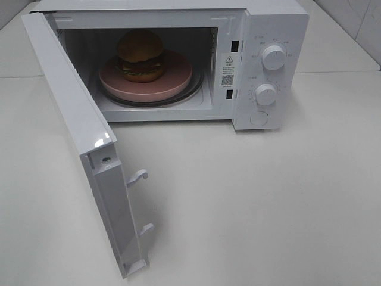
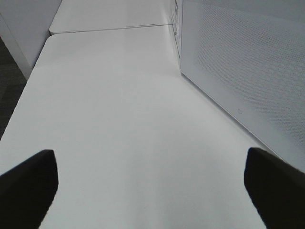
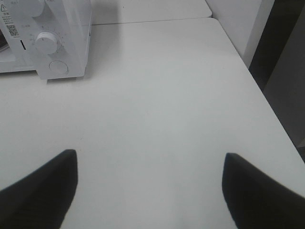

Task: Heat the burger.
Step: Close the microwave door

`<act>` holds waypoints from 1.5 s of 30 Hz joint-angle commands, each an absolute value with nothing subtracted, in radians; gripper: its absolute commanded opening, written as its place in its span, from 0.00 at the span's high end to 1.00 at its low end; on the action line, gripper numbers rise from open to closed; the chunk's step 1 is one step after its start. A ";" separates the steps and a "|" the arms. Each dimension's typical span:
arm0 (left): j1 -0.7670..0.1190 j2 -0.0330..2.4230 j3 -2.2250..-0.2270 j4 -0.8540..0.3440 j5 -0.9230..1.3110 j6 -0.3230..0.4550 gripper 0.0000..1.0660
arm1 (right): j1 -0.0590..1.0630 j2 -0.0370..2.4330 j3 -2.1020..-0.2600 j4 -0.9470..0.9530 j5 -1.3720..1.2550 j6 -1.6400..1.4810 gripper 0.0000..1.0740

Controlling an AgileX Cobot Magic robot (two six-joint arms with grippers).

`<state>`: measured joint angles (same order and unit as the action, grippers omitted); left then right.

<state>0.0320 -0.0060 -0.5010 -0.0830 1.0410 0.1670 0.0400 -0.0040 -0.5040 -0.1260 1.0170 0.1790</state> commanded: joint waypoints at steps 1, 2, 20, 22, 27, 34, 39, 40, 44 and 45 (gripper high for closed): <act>0.034 -0.012 -0.498 -0.086 1.039 0.165 0.06 | 0.035 -0.033 -0.503 -0.126 1.004 0.176 0.29; 0.034 -0.012 -0.498 -0.086 1.039 0.165 0.06 | 0.035 -0.033 -0.503 -0.126 1.004 0.176 0.29; 0.034 -0.012 -0.500 -0.059 1.034 0.136 0.08 | 0.035 -0.033 -0.503 -0.126 1.004 0.176 0.29; 0.034 -0.012 -0.510 -0.059 1.017 0.107 0.08 | 0.035 -0.033 -0.503 -0.126 1.004 0.176 0.29; 0.034 -0.012 -0.527 -0.036 0.871 0.081 0.08 | 0.035 -0.033 -0.503 -0.126 1.004 0.176 0.29; 0.034 -0.002 -0.526 0.034 0.803 0.081 0.34 | 0.035 -0.033 -0.503 -0.126 1.004 0.176 0.29; 0.034 0.028 -0.524 0.037 0.761 0.082 0.67 | 0.035 -0.033 -0.503 -0.126 1.004 0.176 0.29; 0.034 0.037 -0.523 0.037 0.745 0.082 0.73 | 0.035 -0.033 -0.503 -0.126 1.004 0.176 0.29; 0.034 0.067 -0.506 0.033 0.684 0.082 0.89 | 0.035 -0.033 -0.503 -0.126 1.004 0.176 0.29; 0.034 0.090 -0.486 0.032 0.636 0.082 0.97 | 0.035 -0.033 -0.503 -0.126 1.004 0.176 0.29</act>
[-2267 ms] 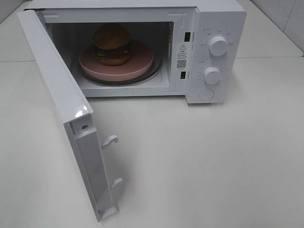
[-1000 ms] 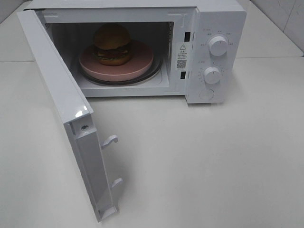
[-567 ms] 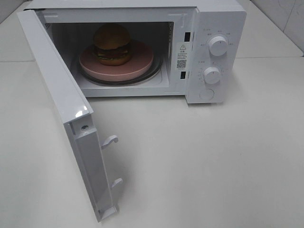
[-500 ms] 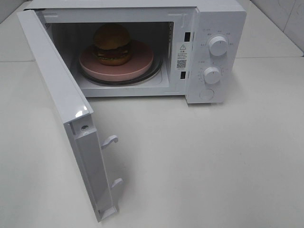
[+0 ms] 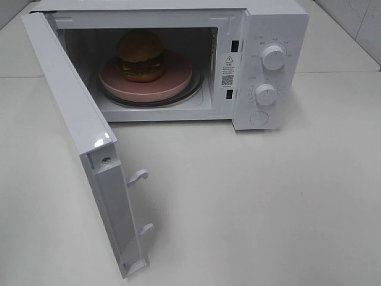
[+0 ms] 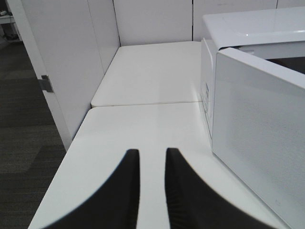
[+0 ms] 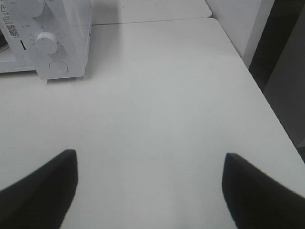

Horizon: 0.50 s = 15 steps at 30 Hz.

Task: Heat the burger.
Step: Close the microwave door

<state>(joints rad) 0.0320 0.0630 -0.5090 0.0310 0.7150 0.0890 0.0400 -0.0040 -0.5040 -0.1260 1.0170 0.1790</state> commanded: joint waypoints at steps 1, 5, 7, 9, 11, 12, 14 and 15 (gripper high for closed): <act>0.034 0.105 -0.477 0.032 0.610 0.082 1.00 | 0.035 -0.033 -0.503 -0.126 1.004 0.176 0.29; 0.034 0.167 -0.418 0.018 0.478 0.082 1.00 | 0.035 -0.033 -0.503 -0.126 1.004 0.176 0.29; 0.034 0.181 -0.406 0.013 0.445 0.082 1.00 | 0.035 -0.033 -0.503 -0.126 1.004 0.176 0.29; 0.034 0.248 -0.350 0.007 0.251 0.082 1.00 | 0.035 -0.033 -0.503 -0.126 1.004 0.176 0.29; 0.034 0.261 -0.338 0.007 0.210 0.082 1.00 | 0.035 -0.033 -0.503 -0.126 1.004 0.176 0.29; 0.034 0.290 -0.308 0.007 0.123 0.082 1.00 | 0.035 -0.033 -0.503 -0.126 1.004 0.176 0.29; 0.034 0.306 -0.295 0.007 0.080 0.082 1.00 | 0.035 -0.033 -0.503 -0.126 1.004 0.176 0.29; 0.034 0.306 -0.295 0.007 0.080 0.082 1.00 | 0.035 -0.033 -0.503 -0.126 1.004 0.176 0.29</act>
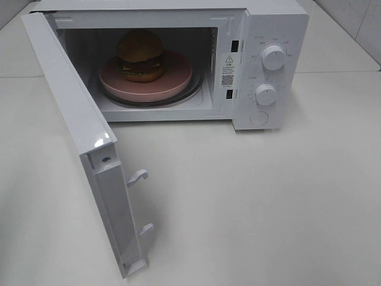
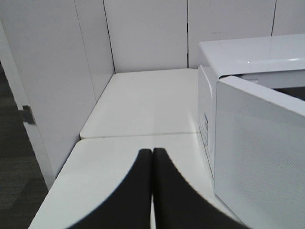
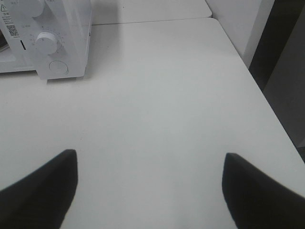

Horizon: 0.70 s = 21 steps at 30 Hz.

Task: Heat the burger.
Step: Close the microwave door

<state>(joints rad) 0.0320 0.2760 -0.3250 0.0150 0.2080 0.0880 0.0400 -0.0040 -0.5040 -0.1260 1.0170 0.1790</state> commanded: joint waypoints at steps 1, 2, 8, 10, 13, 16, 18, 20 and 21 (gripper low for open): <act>0.034 0.340 -0.274 0.007 0.007 0.082 1.00 | 0.035 -0.033 -0.503 -0.126 1.004 0.176 0.29; 0.034 0.358 -0.263 0.007 -0.024 0.082 1.00 | 0.035 -0.033 -0.503 -0.126 1.004 0.176 0.29; 0.034 0.491 -0.181 0.007 -0.236 0.081 1.00 | 0.035 -0.033 -0.503 -0.126 1.004 0.176 0.29; 0.034 0.514 -0.171 0.007 -0.276 0.081 1.00 | 0.035 -0.033 -0.503 -0.126 1.004 0.176 0.29; 0.034 0.587 -0.152 0.007 -0.350 0.081 1.00 | 0.035 -0.033 -0.503 -0.126 1.004 0.176 0.29; 0.034 0.658 -0.152 0.008 -0.396 0.080 1.00 | 0.035 -0.033 -0.503 -0.126 1.004 0.176 0.29; 0.034 0.715 -0.152 0.008 -0.438 0.078 1.00 | 0.035 -0.033 -0.503 -0.126 1.004 0.176 0.29; 0.034 0.794 -0.152 0.032 -0.506 0.050 1.00 | 0.035 -0.033 -0.503 -0.126 1.004 0.176 0.29; 0.034 0.794 -0.152 0.032 -0.506 0.050 1.00 | 0.035 -0.033 -0.503 -0.126 1.004 0.176 0.29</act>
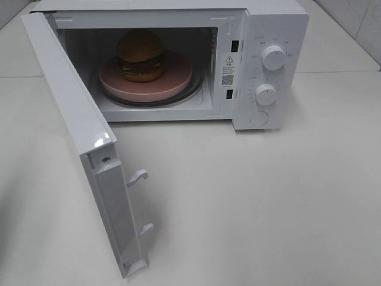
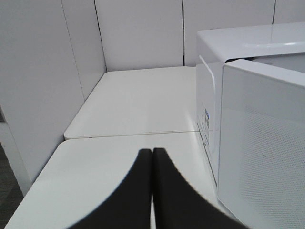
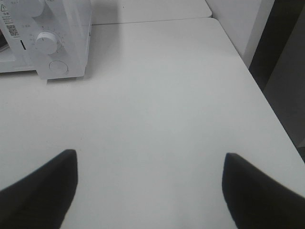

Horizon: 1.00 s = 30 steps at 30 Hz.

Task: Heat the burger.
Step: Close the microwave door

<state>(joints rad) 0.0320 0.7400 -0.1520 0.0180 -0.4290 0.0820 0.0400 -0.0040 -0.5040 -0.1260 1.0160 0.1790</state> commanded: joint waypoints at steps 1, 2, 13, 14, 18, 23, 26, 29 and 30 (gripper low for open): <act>0.034 0.844 -0.152 0.072 -0.553 0.000 1.00 | 0.035 -0.033 -0.503 -0.126 1.004 0.176 0.29; 0.034 0.872 -0.152 0.103 -0.579 -0.029 1.00 | 0.035 -0.033 -0.503 -0.126 1.004 0.176 0.29; 0.034 1.179 -0.220 0.520 -0.854 -0.328 1.00 | 0.035 -0.033 -0.503 -0.126 1.004 0.176 0.29; 0.034 1.179 -0.220 0.520 -0.854 -0.328 1.00 | 0.035 -0.033 -0.503 -0.126 1.004 0.176 0.29; 0.034 1.294 -0.256 0.542 -0.911 -0.360 1.00 | 0.035 -0.033 -0.503 -0.126 1.004 0.176 0.29; 0.030 1.367 -0.280 0.572 -0.959 -0.360 1.00 | 0.035 -0.033 -0.503 -0.126 1.004 0.176 0.29; 0.003 1.418 -0.312 0.572 -0.960 -0.360 1.00 | 0.035 -0.033 -0.503 -0.126 1.004 0.176 0.29; -0.054 1.499 -0.371 0.568 -0.960 -0.356 1.00 | 0.035 -0.033 -0.503 -0.126 1.004 0.176 0.29; -0.070 1.518 -0.386 0.562 -0.960 -0.356 1.00 | 0.035 -0.033 -0.503 -0.126 1.004 0.176 0.29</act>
